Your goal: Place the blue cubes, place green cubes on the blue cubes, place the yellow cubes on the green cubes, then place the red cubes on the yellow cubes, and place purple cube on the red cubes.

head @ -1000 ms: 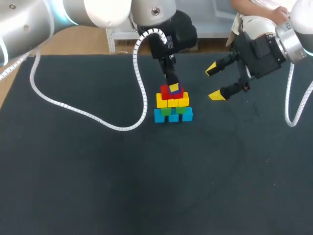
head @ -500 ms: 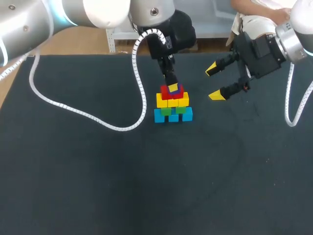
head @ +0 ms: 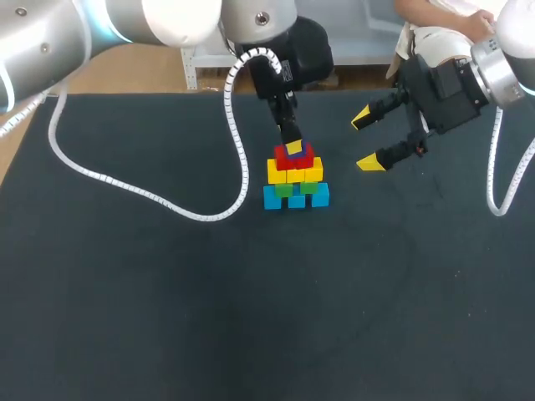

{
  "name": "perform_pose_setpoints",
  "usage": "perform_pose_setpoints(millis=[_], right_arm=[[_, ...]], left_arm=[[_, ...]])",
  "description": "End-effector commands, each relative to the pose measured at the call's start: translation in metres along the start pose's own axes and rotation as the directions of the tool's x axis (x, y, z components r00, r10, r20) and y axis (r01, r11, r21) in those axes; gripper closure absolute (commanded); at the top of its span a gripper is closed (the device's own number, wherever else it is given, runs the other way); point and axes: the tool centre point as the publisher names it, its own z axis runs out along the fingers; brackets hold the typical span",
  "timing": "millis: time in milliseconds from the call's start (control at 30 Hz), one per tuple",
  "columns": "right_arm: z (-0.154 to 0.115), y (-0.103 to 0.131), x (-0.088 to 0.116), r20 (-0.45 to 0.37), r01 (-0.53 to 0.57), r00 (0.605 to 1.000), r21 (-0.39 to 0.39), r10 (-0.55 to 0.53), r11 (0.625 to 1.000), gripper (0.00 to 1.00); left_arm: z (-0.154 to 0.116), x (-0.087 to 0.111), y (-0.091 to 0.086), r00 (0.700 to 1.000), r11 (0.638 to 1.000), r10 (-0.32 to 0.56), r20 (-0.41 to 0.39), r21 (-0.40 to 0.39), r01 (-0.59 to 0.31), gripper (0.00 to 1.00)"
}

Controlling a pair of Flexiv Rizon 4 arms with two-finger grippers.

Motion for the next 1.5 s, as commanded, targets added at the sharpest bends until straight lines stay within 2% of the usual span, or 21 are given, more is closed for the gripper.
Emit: perform_pose_setpoints(millis=[33, 1133, 1200, 1300, 1367, 1467, 1500], right_arm=[[-0.0002, 0.0007, 0.0001, 0.001, 0.000, 1.000, 0.002, 0.000, 1.000, 0.00], [-0.0002, 0.0007, 0.0001, 0.001, 0.000, 1.000, 0.002, 0.000, 1.000, 0.00], [-0.0002, 0.0007, 0.0001, 0.001, 0.000, 1.000, 0.002, 0.000, 1.000, 0.00], [-0.0002, 0.0007, 0.0001, 0.001, 0.000, 1.000, 0.002, 0.000, 1.000, 0.00], [-0.0002, 0.0007, 0.0001, 0.001, 0.000, 1.000, 0.002, 0.000, 1.000, 0.00], [-0.0002, 0.0007, 0.0001, 0.001, 0.000, 1.000, 0.002, 0.000, 1.000, 0.00], [-0.0002, 0.0007, 0.0001, 0.001, 0.000, 1.000, 0.002, 0.000, 1.000, 0.00]], left_arm=[[0.0005, -0.0029, 0.0065, 1.000, 1.000, 0.002, -0.008, 0.011, -0.002, 1.00], [0.0036, -0.0038, 0.0078, 1.000, 1.000, -0.006, -0.001, 0.012, 0.006, 1.00], [0.0039, -0.0040, 0.0077, 1.000, 1.000, -0.012, -0.001, 0.008, 0.012, 0.66], [0.0042, -0.0035, 0.0075, 1.000, 1.000, -0.021, -0.002, 0.005, 0.021, 0.34], [0.0042, -0.0030, 0.0076, 1.000, 1.000, -0.024, -0.001, 0.004, 0.024, 0.22], [0.0040, -0.0025, 0.0075, 1.000, 1.000, -0.028, 0.000, 0.002, 0.028, 0.13], [0.0036, -0.0025, 0.0071, 1.000, 1.000, -0.029, 0.000, 0.002, 0.029, 0.00]])
